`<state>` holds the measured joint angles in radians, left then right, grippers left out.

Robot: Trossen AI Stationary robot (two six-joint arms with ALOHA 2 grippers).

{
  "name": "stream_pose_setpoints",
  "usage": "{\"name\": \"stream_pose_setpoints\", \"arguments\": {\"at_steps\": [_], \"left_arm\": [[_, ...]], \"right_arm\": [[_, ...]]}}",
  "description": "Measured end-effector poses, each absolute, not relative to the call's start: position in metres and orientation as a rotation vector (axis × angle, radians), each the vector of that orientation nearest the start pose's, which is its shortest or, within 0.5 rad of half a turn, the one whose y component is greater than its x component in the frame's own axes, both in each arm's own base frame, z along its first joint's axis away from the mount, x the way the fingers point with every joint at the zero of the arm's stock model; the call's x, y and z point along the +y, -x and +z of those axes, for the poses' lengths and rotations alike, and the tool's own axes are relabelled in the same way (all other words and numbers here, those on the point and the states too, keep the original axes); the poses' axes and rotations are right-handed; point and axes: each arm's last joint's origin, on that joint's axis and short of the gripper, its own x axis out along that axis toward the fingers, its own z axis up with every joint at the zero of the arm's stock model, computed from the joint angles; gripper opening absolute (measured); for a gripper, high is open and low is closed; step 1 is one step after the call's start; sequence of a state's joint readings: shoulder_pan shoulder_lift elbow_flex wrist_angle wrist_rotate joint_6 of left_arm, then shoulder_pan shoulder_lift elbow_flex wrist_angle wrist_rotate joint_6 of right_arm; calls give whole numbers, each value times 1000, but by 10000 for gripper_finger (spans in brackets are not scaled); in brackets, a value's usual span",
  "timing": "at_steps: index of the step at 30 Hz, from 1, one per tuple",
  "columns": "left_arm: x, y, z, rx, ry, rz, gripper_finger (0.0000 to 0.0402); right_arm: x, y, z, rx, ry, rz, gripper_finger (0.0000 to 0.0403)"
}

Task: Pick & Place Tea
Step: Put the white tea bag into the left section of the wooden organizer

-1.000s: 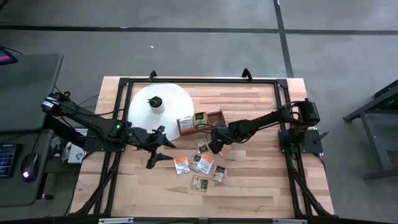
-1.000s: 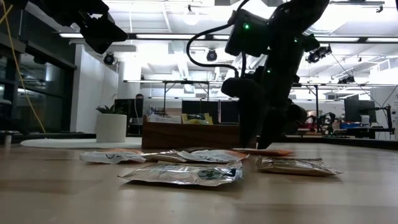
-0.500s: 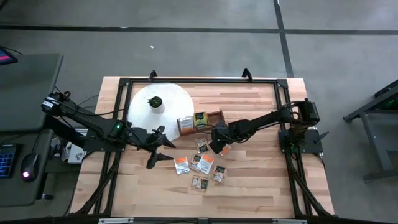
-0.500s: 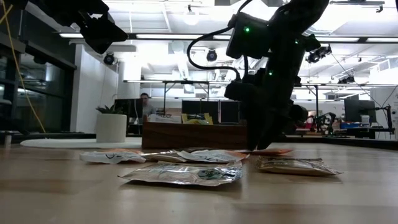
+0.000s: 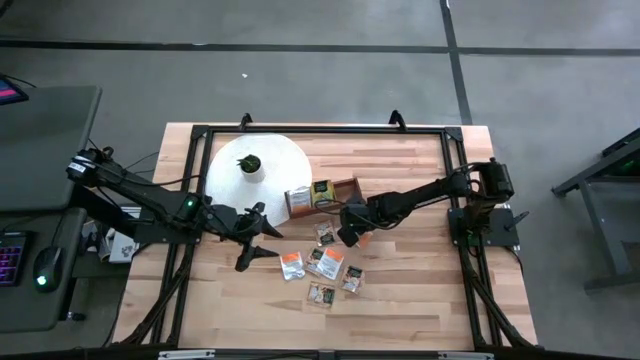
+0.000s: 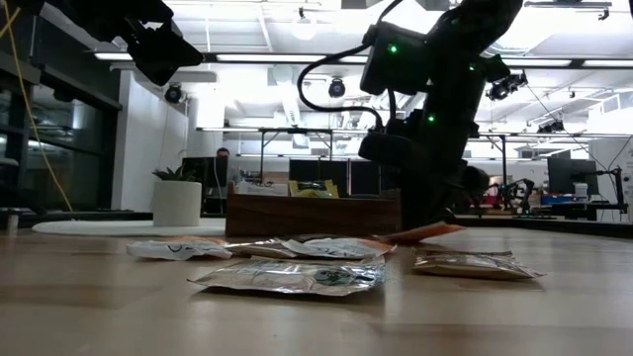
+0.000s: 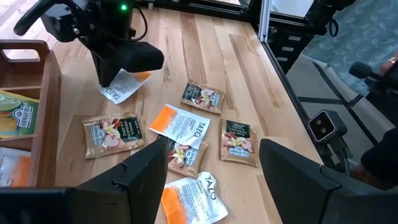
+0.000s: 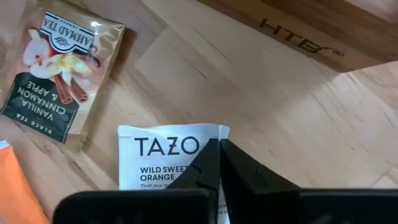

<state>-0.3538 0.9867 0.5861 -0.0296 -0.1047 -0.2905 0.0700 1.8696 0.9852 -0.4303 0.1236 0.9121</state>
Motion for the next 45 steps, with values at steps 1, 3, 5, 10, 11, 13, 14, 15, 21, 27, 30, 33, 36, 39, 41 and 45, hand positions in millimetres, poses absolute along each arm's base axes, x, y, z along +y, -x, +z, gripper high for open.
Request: {"name": "stream_pose_setpoints", "arguments": {"at_steps": [1,3,5,10,11,13,14,15,21,27,30,33,36,39,41,45], "left_arm": [[-70,-199,243,452,188,-182,248],[-70,-199,243,452,189,-181,248],[-70,-199,243,451,189,-181,248],[-70,-199,243,449,189,-176,248],[-70,-199,243,447,189,-175,248],[-70,-199,244,447,189,-174,248],[-70,-199,244,447,189,-174,248],[-70,-199,243,447,188,-173,248],[-70,-200,244,441,188,-164,248],[-69,-201,248,393,194,-136,248],[-69,-203,252,342,200,-106,248],[-69,-205,260,254,221,-96,248],[-69,-207,267,174,235,-77,248],[-67,-210,268,135,246,3,248],[-66,-211,269,117,256,43,248],[-64,-211,270,91,309,124,248]], "right_arm": [[19,-323,112,1177,-644,-624,2],[20,-323,115,1167,-634,-614,1],[20,-321,120,1151,-632,-605,1],[21,-316,136,1131,-635,-579,0],[21,-315,139,1123,-634,-576,0],[22,-316,147,1087,-629,-569,0],[24,-315,150,1073,-620,-564,0],[25,-315,152,1065,-610,-564,0],[40,-311,171,969,-553,-554,0],[50,-305,200,780,-475,-590,0],[52,-304,215,669,-404,-591,0],[55,-306,231,539,-337,-587,0],[56,-311,241,444,-272,-582,0],[59,-316,251,374,-209,-572,0],[62,-320,262,334,-181,-581,0],[67,-326,287,299,-85,-564,0]]}}
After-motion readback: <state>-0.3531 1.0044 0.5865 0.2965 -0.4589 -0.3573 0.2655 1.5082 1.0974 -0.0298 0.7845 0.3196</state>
